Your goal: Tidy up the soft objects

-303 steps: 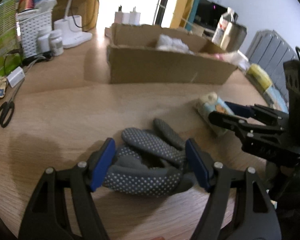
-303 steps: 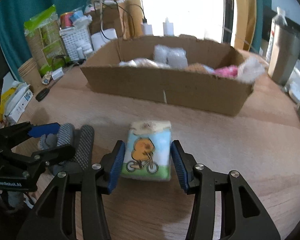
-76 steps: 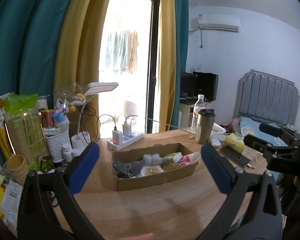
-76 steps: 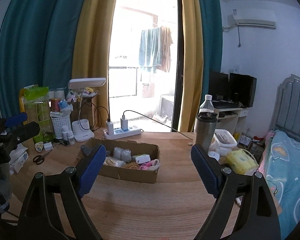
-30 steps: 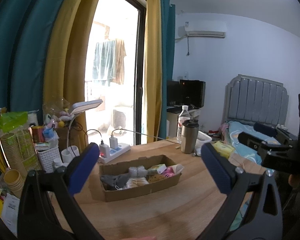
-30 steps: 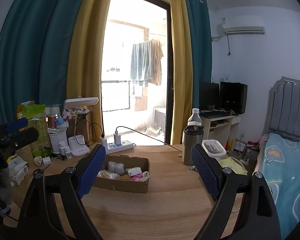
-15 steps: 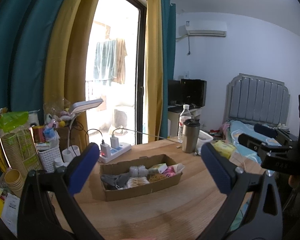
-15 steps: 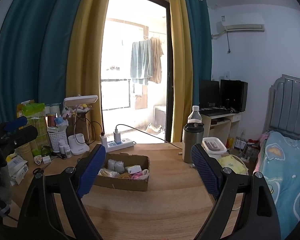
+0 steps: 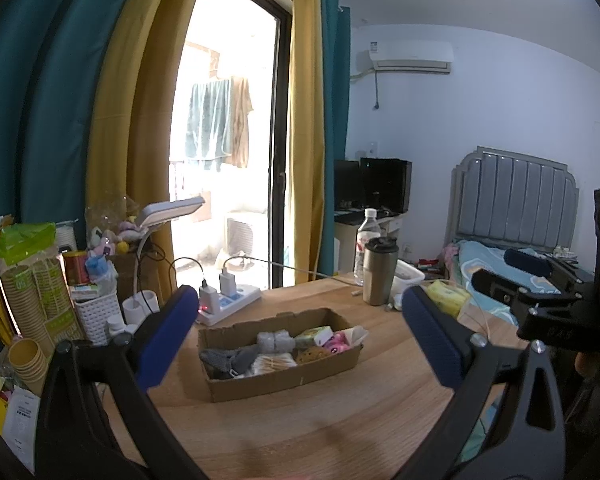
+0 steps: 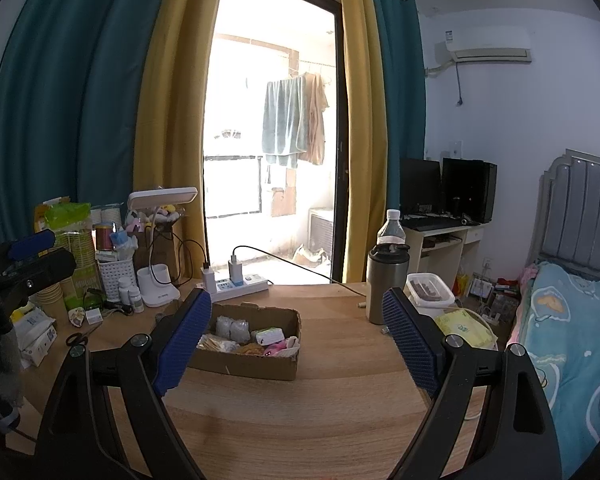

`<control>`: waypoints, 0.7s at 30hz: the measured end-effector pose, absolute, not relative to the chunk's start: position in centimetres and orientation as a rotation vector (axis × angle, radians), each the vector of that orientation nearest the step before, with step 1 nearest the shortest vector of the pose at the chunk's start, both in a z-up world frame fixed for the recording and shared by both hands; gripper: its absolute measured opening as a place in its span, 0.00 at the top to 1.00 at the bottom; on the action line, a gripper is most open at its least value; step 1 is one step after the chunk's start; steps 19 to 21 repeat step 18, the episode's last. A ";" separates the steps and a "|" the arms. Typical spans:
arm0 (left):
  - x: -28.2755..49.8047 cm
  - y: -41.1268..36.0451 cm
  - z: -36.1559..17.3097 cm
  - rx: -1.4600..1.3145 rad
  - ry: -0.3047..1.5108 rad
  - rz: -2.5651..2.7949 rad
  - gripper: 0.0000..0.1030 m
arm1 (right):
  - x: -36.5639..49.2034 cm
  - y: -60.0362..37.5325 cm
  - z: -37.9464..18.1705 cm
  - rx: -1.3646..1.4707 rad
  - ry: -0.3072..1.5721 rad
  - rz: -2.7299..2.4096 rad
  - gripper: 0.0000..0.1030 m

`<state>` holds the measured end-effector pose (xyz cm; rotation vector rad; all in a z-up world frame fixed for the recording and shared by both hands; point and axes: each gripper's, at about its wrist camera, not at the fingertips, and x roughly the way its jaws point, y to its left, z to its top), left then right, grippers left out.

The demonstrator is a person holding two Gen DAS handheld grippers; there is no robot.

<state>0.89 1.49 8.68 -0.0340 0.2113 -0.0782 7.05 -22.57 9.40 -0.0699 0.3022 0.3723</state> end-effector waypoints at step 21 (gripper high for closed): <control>1.0 1.2 8.3 -0.034 0.222 -0.081 0.01 | 7.3 -22.5 9.1 -0.065 0.310 0.374 0.13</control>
